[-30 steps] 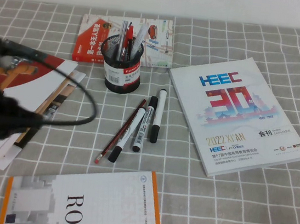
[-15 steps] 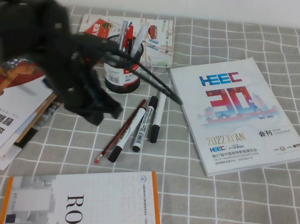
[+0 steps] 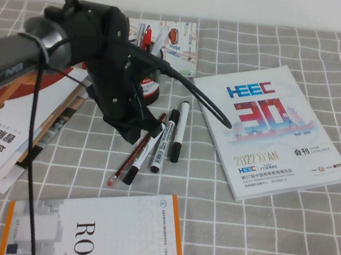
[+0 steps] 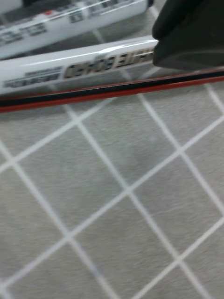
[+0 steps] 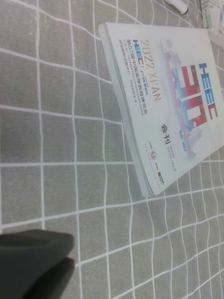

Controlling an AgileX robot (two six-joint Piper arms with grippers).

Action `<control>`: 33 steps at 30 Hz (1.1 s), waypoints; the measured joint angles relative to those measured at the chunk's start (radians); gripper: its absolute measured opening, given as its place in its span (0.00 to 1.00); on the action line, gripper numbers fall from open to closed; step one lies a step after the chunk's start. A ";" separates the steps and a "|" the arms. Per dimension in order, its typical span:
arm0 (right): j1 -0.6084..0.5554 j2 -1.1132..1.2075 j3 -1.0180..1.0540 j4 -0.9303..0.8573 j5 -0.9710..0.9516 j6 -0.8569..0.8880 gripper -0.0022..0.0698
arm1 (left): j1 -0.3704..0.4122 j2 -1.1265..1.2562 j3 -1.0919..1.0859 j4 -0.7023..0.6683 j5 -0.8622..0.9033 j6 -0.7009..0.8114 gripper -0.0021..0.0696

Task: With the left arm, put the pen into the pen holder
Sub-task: Pick up the pen on the table

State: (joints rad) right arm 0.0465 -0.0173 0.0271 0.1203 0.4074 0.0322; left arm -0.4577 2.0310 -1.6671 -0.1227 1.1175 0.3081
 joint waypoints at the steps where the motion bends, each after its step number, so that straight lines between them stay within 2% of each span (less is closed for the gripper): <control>1: 0.000 0.000 0.000 0.000 0.000 0.000 0.01 | 0.000 0.007 -0.009 0.000 0.000 0.007 0.04; 4: 0.000 0.000 0.000 0.000 0.000 0.000 0.01 | 0.000 0.032 -0.038 0.000 0.007 0.025 0.11; 8: 0.000 0.000 0.000 0.000 0.000 0.000 0.01 | 0.000 0.066 -0.056 0.000 0.012 0.029 0.28; 12: 0.000 0.000 0.000 0.000 0.000 0.000 0.01 | 0.000 0.087 -0.057 0.000 0.009 0.029 0.33; 29: 0.000 0.000 0.000 0.000 0.000 0.000 0.01 | 0.000 0.140 -0.064 0.006 -0.011 0.015 0.33; 31: 0.000 0.000 0.000 0.000 0.000 0.000 0.01 | 0.000 0.140 -0.064 0.006 -0.013 0.010 0.32; 33: 0.000 0.000 0.000 0.000 0.000 0.000 0.01 | 0.000 0.140 -0.064 0.012 -0.013 -0.001 0.25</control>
State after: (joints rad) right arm 0.0465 -0.0173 0.0271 0.1203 0.4074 0.0322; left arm -0.4577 2.1708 -1.7307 -0.1104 1.1047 0.3070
